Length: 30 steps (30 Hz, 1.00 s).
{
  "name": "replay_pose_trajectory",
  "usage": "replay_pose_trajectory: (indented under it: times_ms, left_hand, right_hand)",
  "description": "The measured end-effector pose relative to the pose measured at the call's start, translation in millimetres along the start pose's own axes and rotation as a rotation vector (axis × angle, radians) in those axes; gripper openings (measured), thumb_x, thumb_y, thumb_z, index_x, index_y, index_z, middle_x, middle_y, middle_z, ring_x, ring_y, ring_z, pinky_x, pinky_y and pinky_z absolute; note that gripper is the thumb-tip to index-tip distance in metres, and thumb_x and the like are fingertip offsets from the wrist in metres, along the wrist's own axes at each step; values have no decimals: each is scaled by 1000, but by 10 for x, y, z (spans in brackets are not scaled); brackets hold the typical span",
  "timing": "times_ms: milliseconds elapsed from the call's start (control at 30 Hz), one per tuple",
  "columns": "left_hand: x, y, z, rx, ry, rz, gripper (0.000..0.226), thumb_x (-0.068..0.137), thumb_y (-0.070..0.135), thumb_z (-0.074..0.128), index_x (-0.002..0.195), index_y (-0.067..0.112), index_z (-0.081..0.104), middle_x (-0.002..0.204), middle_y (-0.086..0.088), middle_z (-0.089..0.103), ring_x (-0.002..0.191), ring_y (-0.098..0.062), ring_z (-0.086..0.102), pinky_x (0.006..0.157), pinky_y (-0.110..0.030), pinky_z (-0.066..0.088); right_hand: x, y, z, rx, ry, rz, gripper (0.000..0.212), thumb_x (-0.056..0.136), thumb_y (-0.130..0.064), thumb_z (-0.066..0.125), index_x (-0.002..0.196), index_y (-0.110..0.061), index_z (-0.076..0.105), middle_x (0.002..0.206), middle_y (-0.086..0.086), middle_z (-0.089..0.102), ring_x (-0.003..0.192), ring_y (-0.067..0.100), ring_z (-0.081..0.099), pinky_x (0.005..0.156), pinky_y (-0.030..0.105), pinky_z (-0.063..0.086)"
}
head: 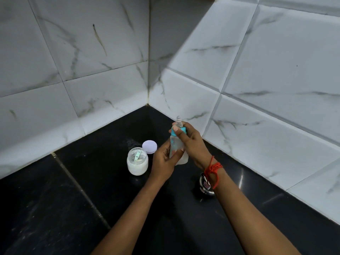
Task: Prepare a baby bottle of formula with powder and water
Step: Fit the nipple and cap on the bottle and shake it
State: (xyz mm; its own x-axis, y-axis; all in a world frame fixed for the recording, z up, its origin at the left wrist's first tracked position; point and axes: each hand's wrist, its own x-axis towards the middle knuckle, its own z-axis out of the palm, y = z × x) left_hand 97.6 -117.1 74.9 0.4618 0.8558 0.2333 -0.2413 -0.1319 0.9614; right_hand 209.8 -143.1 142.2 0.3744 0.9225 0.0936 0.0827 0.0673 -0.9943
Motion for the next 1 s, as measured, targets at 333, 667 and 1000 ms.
replay_pose_trajectory:
  times_ms: [333,667,1000]
  left_hand:
    - [140,14,-100,389,270,179,60,70,20,96,124,11,71,108,3,77,99,-7,70,85,-21,58]
    - [64,78,-390,-76,-246,-44,43,74,-17,83,110,5,75,104,-2,82,98,-15,77,87,-29,61]
    - [6,24,-344,-104,-352,-167,58,75,-13,85,129,3,69,123,-10,77,114,-23,73,96,-34,59]
  right_hand:
    - [-25,-222,140,-618,262,-198,39,75,-57,79,92,-23,71,82,-13,69,73,2,64,64,6,45]
    - [-84,-401,-281,-224,-424,-87,30,82,-7,79,111,-3,72,111,14,75,106,28,71,94,40,56]
    - [12,-781,-563,-193,-615,-119,52,86,15,63,137,7,51,141,17,58,130,30,56,107,41,46]
